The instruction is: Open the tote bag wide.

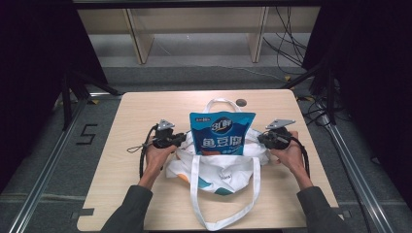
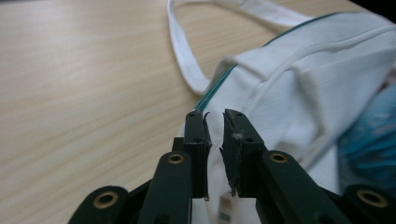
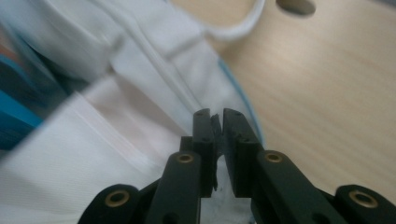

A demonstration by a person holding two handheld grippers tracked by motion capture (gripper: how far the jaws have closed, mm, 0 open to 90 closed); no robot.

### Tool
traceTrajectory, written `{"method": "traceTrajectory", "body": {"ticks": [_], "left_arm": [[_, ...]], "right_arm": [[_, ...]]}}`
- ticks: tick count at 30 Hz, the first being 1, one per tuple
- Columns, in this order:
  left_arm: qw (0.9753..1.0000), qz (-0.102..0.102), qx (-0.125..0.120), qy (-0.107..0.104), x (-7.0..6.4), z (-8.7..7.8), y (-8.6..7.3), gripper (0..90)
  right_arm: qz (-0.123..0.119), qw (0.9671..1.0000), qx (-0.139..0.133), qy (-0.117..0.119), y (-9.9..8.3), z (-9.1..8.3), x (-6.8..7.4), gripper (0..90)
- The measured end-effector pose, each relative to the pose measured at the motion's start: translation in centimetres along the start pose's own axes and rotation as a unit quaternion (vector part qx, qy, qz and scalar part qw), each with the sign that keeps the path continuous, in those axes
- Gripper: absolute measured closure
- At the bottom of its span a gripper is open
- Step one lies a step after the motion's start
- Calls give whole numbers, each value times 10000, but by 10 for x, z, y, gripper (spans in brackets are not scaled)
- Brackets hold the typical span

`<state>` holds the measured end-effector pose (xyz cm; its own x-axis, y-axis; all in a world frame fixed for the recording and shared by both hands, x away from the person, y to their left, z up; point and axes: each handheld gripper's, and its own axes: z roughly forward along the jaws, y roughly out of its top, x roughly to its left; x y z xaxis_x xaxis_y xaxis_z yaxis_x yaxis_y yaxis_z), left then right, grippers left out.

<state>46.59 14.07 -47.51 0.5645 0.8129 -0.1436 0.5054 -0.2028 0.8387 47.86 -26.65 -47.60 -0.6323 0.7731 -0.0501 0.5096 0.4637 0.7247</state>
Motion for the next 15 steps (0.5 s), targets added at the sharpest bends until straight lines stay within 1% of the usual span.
{"method": "traceTrajectory", "body": {"ticks": [1,2,3,4,5,6,7,8,9,10,11,13,14,15], "left_arm": [[10000,68,-20,2,-4,-5,2,782],[9998,167,-41,-27,-8,-13,3,781],[9998,180,-30,-33,-11,-18,4,780],[9998,173,-63,-108,-17,-23,3,780],[9996,218,-71,-181,-22,-27,1,781],[9994,249,-19,-223,-28,-31,-2,781],[9992,270,19,-296,-33,-32,-6,781],[9986,373,131,-340,-37,-33,-10,781],[9988,346,91,-346,-41,-32,-15,782],[9989,334,102,-304,-43,-32,-19,783],[9986,389,169,-314,-44,-32,-22,783],[9980,502,253,-279,-45,-32,-28,784],[9981,513,222,-240,-48,-31,-33,786],[9982,516,208,-224,-51,-30,-37,787]], "right_arm": [[8,9997,-238,39,7,-12,3,838],[-37,9995,-302,121,10,-19,5,838],[-28,9990,-405,192,13,-27,9,837],[11,9984,-475,294,15,-33,13,838],[-45,9973,-606,415,17,-40,18,839],[-70,9966,-653,504,17,-46,26,839],[-152,9958,-640,637,17,-51,35,840],[-191,9948,-619,793,16,-56,45,841],[-292,9936,-600,911,15,-59,54,841],[-356,9933,-599,918,13,-63,62,841],[-425,9931,-580,927,10,-65,70,849],[-665,9937,-339,838,2,-66,83,848],[-618,9940,-287,852,-1,-65,86,852],[-664,9936,-215,891,-6,-62,87,855]]}}
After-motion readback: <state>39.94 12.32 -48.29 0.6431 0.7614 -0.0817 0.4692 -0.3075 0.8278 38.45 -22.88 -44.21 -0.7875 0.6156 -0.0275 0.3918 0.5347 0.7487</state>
